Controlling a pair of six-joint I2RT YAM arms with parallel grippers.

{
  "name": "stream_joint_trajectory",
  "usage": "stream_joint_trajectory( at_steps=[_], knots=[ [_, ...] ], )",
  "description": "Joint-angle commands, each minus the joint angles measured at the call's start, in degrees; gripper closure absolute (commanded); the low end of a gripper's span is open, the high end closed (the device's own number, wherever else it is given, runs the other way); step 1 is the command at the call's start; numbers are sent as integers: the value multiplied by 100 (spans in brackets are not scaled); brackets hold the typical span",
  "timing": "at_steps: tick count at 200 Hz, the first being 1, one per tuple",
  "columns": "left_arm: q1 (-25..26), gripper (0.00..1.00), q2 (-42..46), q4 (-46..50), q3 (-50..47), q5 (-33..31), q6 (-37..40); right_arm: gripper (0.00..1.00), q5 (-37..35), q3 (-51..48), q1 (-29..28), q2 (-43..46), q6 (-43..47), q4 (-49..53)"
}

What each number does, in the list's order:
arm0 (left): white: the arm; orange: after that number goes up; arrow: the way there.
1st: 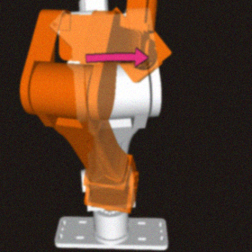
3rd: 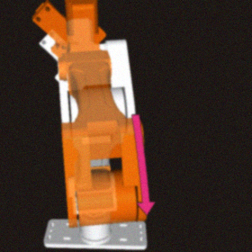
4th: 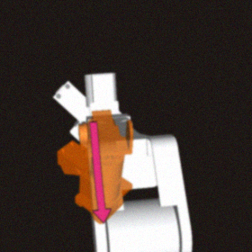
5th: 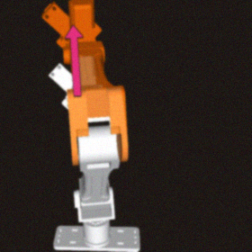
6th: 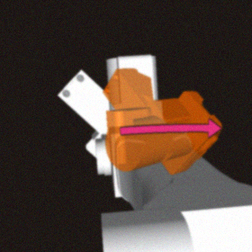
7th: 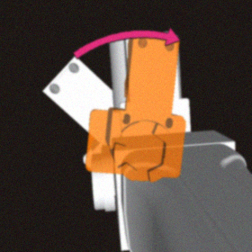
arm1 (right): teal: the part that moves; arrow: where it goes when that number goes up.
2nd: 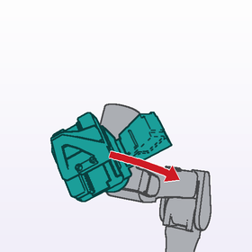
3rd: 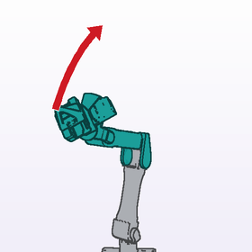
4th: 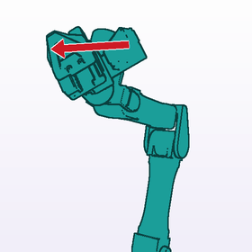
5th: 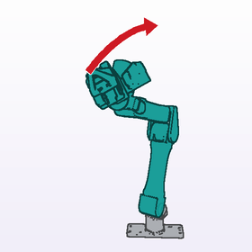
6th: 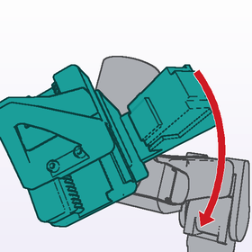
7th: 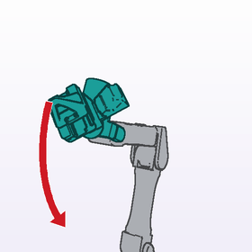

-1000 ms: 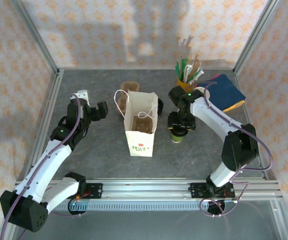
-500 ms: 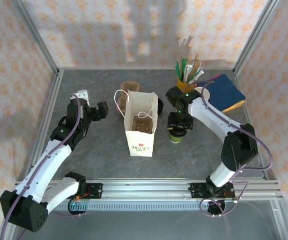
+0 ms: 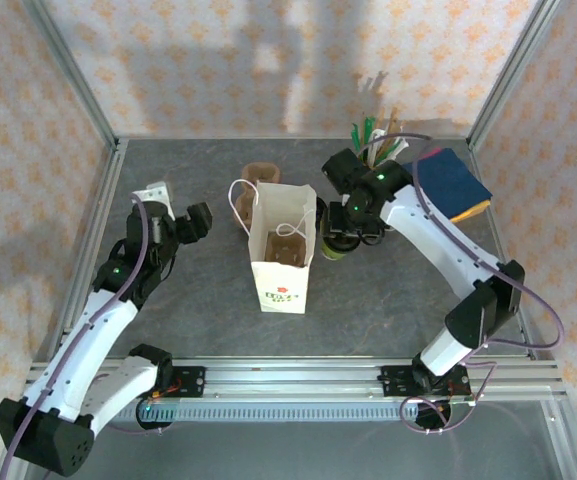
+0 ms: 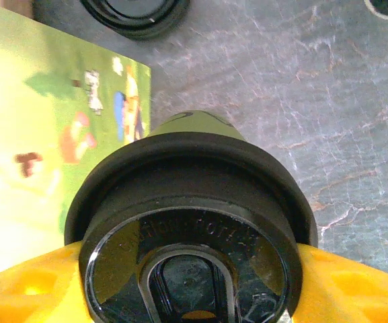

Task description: Pack the takeout coffee

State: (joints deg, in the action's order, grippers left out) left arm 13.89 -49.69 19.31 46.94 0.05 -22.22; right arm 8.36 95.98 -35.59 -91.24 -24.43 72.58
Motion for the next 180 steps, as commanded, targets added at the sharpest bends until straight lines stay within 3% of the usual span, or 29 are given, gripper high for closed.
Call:
stream_joint_trajectory(
  at_steps=[1, 42, 89, 180],
  knots=[
    [233, 16, 163, 240, -242, 170, -337, 41, -137, 266, -18, 284, -74, 243],
    [1136, 19, 206, 324, -602, -253, -676, 41, -264, 727, -18, 419, -110, 241],
    [1976, 21, 133, -57, -1276, -241, -1089, 43, -425, 1571, -23, 423, -225, 242],
    [3477, 23, -1074, -813, -1455, -928, -1850, 44, -535, 2429, -667, 422, -591, 248]
  ],
)
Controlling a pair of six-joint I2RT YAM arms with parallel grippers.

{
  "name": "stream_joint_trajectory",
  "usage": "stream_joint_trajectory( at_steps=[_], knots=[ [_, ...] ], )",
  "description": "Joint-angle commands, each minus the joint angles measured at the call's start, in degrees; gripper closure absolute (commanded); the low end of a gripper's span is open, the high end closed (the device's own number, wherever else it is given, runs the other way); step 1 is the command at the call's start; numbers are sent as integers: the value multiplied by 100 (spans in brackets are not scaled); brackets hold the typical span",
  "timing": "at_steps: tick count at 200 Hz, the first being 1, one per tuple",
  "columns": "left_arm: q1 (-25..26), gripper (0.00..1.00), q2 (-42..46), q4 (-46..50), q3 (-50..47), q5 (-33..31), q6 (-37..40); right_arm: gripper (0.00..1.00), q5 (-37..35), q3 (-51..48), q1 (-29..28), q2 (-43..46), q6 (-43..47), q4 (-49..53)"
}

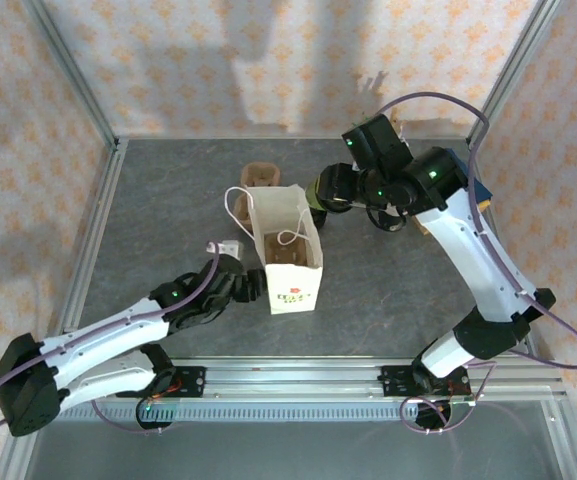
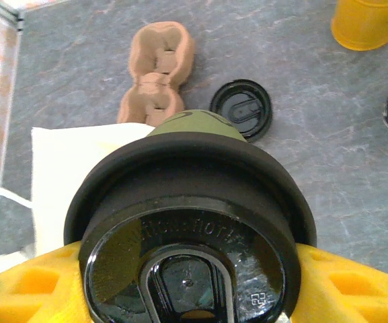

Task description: Pack the takeout coffee

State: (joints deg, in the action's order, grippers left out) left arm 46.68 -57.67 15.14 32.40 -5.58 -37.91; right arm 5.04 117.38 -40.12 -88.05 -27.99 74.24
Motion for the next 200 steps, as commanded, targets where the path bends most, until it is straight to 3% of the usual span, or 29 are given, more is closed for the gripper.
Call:
stream_joint_trajectory(
  at_steps=[1, 105, 200],
  knots=[
    [205, 23, -291, -405, 1, -360, -284, 44, -208, 292, -229, 108, -243, 78],
    [281, 22, -655, -477, 96, -666, -226, 46, -292, 559, -1151, 115, -489, 80],
    [285, 20, -309, -296, 164, -823, 1, 46, -337, -535, -1306, -29, -491, 75]
  ],
)
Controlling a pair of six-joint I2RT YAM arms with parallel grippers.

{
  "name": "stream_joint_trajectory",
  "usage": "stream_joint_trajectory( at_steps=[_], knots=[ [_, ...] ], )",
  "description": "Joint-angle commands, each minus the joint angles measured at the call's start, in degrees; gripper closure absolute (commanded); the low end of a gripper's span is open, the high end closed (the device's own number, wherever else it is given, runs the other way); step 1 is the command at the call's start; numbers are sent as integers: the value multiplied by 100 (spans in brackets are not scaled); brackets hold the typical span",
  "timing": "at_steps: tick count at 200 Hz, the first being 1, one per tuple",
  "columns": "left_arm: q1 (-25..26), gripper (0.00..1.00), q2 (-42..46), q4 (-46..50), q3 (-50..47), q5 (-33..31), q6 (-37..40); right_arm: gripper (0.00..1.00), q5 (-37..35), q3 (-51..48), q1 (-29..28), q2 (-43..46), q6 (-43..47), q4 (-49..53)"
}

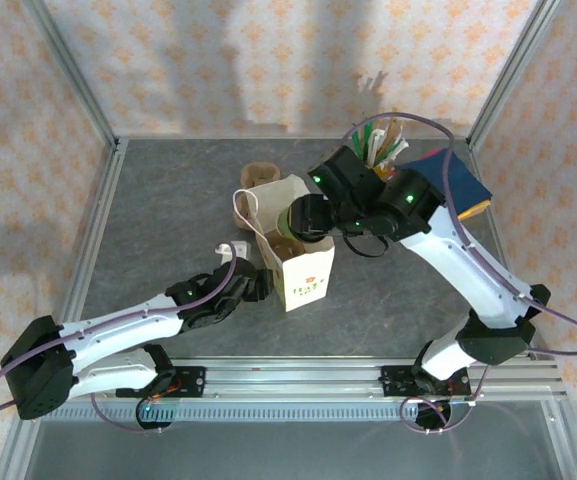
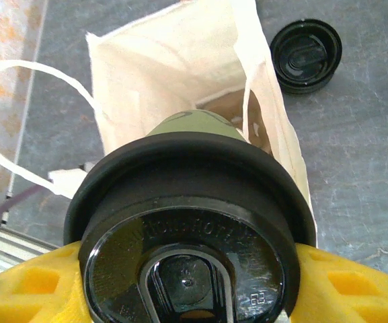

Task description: Pack the takeout coffee

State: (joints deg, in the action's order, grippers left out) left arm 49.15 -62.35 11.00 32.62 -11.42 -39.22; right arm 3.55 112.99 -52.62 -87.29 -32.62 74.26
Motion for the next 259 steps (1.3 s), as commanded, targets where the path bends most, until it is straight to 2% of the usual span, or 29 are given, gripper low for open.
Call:
stream_joint_trajectory(
  at_steps=[1, 72, 107, 167, 210, 259],
  knots=[
    [36, 20, 160, 123, 141, -243, 133, 46, -188, -103, -60, -114, -26, 76],
    [34, 20, 308, -36, 152, -110, 237, 45, -231, -77, -69, -770, 679, 79],
    [34, 20, 431, 18, 236, -135, 292, 45, -20, 74, -61, -1140, 861, 74],
    [26, 17, 802, 314, 253, -499, 387, 45, 77, -133, -56, -1297, 878, 75],
    [30, 16, 682, 220, 201, -326, 466, 45, 194, -335, -58, -1368, 790, 72],
    [26, 15, 673, 203, 218, -416, 665, 46, 286, -519, -70, -1396, 676, 80]
  ],
)
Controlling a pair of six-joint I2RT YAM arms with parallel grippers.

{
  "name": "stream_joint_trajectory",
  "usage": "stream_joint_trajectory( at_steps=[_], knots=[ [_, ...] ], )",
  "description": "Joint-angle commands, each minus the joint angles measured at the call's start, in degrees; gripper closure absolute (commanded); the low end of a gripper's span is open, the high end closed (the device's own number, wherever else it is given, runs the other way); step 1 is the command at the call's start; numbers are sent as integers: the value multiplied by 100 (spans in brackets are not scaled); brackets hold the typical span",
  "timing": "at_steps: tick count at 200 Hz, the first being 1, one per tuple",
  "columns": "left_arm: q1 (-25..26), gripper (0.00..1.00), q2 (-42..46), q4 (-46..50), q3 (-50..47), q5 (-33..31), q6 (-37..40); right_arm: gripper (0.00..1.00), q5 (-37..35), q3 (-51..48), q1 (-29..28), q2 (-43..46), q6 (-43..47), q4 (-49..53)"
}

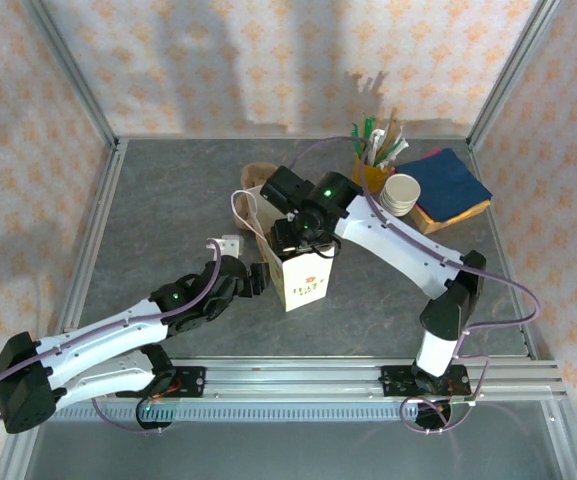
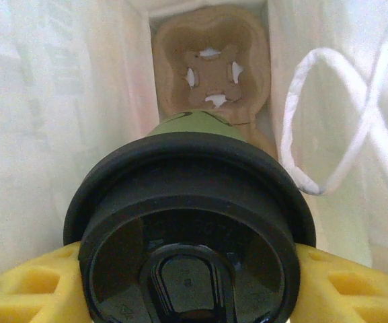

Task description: Pack the takeout coffee

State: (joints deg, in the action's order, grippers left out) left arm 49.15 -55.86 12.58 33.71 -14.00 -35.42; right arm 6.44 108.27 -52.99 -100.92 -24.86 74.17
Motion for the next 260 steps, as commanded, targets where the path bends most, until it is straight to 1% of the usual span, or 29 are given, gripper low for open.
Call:
stream_joint_trajectory(
  at_steps=[1, 24, 51, 85, 141, 159, 199, 260],
  knots=[
    [25, 15, 23, 44, 109, -162, 300, 46, 2, -45, -34, -32, -103, 89],
    [25, 14, -37, -14, 109, -191, 425, 46, 66, -128, -42, -33, -161, 88],
    [29, 14, -238, -83, 161, -84, 521, 46, 137, -242, -62, 92, -275, 93],
    [27, 13, -408, -388, 165, 222, 818, 48, 191, -577, -84, 386, -443, 94],
    [29, 13, -282, -924, 75, 893, 1224, 48, 295, -1095, -119, 767, -713, 89],
    [34, 13, -275, -1044, 8, 983, 1304, 48, 302, -1030, -119, 704, -700, 97],
    [43, 13, -303, -1074, 25, 1061, 1475, 48, 311, -563, -115, 390, -566, 97],
    [47, 13, -351, -1047, -1, 1026, 1521, 47, 229, -440, -35, 111, -598, 87]
  ],
)
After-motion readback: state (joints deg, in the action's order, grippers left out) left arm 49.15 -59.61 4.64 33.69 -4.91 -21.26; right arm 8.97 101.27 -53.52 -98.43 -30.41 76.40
